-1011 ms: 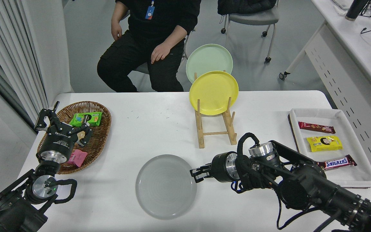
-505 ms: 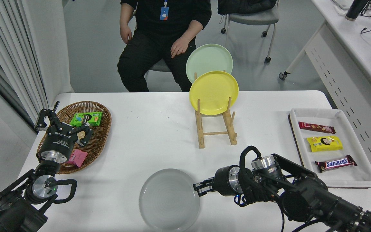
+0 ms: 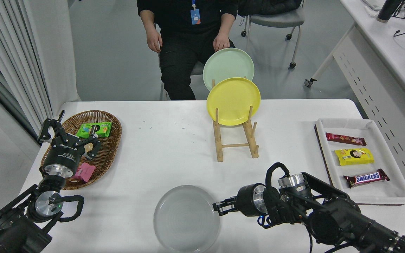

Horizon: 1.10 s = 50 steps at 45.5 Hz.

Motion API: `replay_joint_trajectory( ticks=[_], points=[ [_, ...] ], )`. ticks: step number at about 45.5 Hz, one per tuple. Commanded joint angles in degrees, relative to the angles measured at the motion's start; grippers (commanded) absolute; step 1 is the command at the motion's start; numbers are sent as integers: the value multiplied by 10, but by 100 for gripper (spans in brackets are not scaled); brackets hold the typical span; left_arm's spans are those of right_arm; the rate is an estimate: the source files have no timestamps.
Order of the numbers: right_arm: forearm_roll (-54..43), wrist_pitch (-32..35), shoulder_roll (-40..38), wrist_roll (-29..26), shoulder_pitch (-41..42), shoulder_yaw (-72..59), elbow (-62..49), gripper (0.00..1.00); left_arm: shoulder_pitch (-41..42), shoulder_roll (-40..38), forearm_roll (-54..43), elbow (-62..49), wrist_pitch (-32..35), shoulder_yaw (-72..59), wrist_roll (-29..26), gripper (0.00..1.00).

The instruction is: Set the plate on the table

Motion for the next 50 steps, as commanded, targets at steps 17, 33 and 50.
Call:
replay_joint_trajectory(
  ticks=[17, 33, 50],
  points=[
    [-31, 0, 2, -1, 0, 5, -10, 22, 0, 0, 0, 0, 0, 0, 0, 98],
    [-31, 0, 3, -2, -1, 40, -6, 100, 0, 0, 0, 0, 0, 0, 1, 98],
    [-36, 0, 26, -2, 23, 100, -5, 100, 0, 0, 0, 0, 0, 0, 1, 98]
  ],
)
